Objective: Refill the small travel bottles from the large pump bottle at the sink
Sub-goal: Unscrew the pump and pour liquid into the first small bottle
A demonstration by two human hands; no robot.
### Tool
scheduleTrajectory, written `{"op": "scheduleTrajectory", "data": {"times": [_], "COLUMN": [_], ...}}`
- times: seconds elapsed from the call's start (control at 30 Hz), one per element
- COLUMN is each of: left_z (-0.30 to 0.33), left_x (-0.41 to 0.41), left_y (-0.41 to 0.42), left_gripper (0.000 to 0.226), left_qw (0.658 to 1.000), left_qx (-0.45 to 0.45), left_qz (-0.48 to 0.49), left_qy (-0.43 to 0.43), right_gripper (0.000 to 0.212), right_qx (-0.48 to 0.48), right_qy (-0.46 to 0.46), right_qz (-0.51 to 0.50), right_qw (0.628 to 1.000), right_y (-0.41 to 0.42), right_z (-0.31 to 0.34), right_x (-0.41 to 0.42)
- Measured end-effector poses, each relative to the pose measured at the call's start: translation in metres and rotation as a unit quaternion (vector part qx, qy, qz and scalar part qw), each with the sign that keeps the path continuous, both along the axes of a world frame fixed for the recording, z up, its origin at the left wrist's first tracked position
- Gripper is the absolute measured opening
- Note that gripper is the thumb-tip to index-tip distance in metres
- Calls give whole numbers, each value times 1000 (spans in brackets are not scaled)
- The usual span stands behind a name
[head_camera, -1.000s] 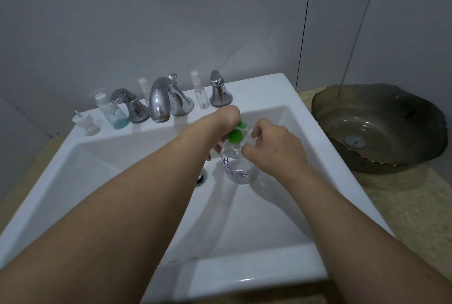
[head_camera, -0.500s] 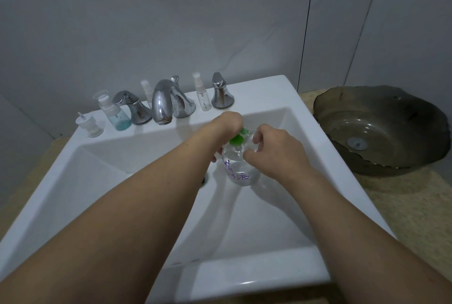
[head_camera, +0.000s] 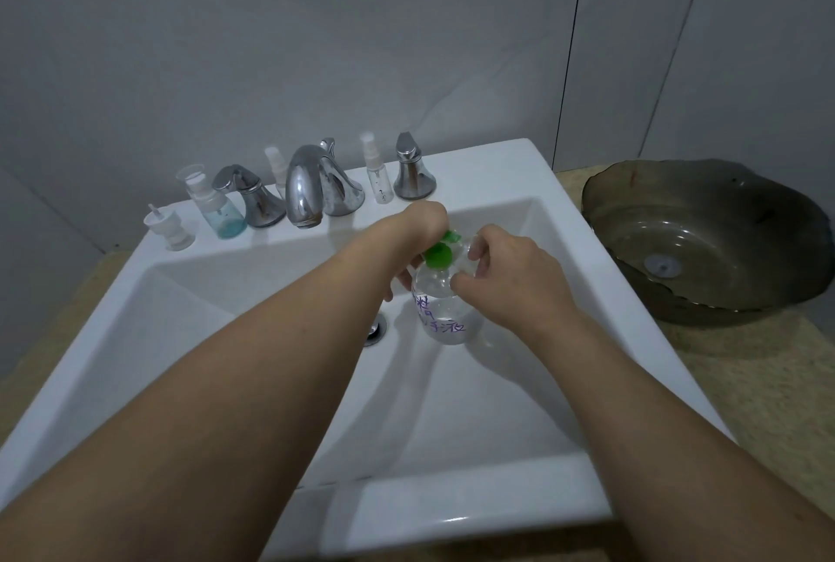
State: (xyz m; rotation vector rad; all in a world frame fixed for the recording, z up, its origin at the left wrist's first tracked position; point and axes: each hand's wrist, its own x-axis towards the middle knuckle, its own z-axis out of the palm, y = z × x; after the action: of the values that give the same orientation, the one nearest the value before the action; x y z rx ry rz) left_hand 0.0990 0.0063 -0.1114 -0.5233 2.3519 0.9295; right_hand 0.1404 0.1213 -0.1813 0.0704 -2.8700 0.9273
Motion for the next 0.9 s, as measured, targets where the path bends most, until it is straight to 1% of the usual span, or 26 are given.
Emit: {"op": "scheduleTrajectory", "data": {"times": [0.07, 0.1, 0.17, 0.23, 0.33, 0.43, 0.57, 0.73, 0.9], "left_z": [-3, -3, -4, -5, -5, -4, 1, 2, -3], "left_x": [2, 4, 6, 5, 6, 3, -6, -7, -5], "left_y": [3, 6, 10, 12, 11, 7, -3, -5, 0], "left_gripper": [30, 28, 26, 30, 31, 29, 41, 41, 46], "left_qw": [999, 998, 997, 996, 997, 999, 1000, 999, 1000], "left_qx": [-10, -19, -43, -54, -46, -5, 1, -22, -11], "left_qz": [1, 1, -1, -1, -3, 9, -3, -17, 1], "left_qy": [38, 56, 70, 77, 64, 37, -17, -18, -14], "right_gripper": [28, 28, 29, 29, 30, 30, 30, 30, 29], "right_qx": [9, 11, 9, 7, 12, 14, -1, -10, -11], "right_qy": [-12, -19, -29, -33, -32, -20, 11, 11, -7], "right_qz": [5, 4, 3, 1, 0, -1, -10, -4, -8], "right_qw": [1000, 1000, 1000, 999, 999, 1000, 1000, 1000, 1000], "right_y": [0, 1, 1, 2, 2, 1, 0, 0, 0], "right_z": [-1, -1, -2, -2, -2, 0, 3, 4, 3], "right_x": [0, 0, 0, 0, 0, 0, 1, 2, 1]}}
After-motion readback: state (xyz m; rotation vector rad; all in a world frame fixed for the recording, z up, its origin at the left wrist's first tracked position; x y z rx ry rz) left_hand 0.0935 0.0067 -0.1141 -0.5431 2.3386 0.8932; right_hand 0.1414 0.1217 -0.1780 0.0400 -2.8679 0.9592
